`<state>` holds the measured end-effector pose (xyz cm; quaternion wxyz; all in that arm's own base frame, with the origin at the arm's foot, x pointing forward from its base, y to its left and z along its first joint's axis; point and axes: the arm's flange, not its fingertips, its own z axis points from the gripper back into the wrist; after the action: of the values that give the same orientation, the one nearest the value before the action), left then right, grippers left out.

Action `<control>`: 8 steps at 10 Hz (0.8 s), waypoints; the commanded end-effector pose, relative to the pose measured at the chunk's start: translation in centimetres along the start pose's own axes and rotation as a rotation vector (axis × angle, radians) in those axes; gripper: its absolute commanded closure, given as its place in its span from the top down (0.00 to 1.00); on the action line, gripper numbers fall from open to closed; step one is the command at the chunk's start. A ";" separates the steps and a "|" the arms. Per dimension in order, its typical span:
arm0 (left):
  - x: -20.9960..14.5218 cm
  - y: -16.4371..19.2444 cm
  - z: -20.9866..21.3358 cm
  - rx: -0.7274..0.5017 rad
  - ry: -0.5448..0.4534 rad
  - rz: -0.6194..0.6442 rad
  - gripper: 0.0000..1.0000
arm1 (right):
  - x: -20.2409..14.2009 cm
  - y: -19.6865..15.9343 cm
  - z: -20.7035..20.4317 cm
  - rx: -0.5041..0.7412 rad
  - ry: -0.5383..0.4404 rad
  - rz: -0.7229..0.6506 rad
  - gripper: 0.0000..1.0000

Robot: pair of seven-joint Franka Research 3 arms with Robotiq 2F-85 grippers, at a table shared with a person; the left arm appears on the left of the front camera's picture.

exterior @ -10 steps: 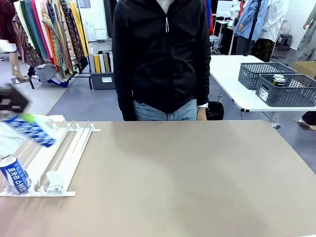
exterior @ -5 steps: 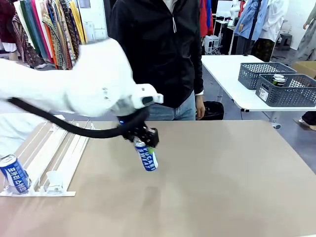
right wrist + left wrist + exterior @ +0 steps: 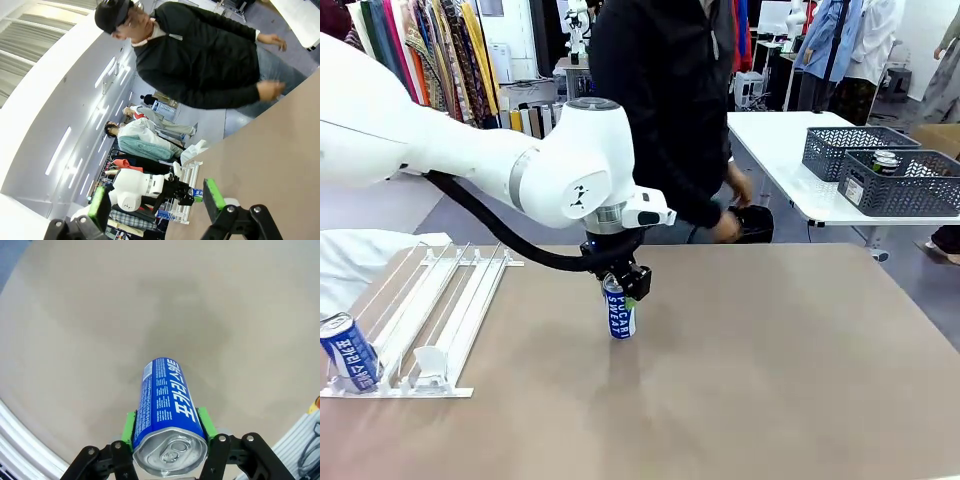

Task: Retrieve and store the cans from the dispenser.
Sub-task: Pick up one can from the Automatic Can Dispenser and place it in the middle of the table.

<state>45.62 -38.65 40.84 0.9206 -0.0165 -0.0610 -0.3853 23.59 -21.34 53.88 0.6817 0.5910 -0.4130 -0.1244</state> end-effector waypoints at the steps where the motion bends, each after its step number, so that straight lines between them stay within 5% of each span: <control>1: 0.7 -0.8 0.1 0.000 0.014 0.001 0.00 | 0.3 0.3 -0.2 0.027 -0.022 0.005 1.00; 3: 0.8 -0.9 -0.1 -0.001 0.020 0.004 0.00 | 0.3 0.3 -0.2 0.027 -0.022 0.005 1.00; 4: 0.8 -0.9 -0.1 0.002 0.025 0.008 0.12 | 0.3 0.3 -0.2 0.027 -0.022 0.005 1.00; 5: 0.8 -0.9 -0.2 -0.003 0.035 0.004 0.63 | 0.3 0.3 -0.2 0.027 -0.022 0.005 1.00; 6: 0.9 -0.8 -0.2 0.002 0.034 -0.002 1.00 | 0.3 0.3 -0.2 0.027 -0.022 0.005 1.00; 8: 0.8 -0.8 -0.1 -0.009 0.029 0.003 1.00 | 0.3 0.3 -0.2 0.027 -0.022 0.005 1.00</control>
<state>45.59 -39.96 40.37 0.9184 -0.0177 -0.0458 -0.3926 23.59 -21.34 53.88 0.6817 0.5910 -0.4130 -0.1244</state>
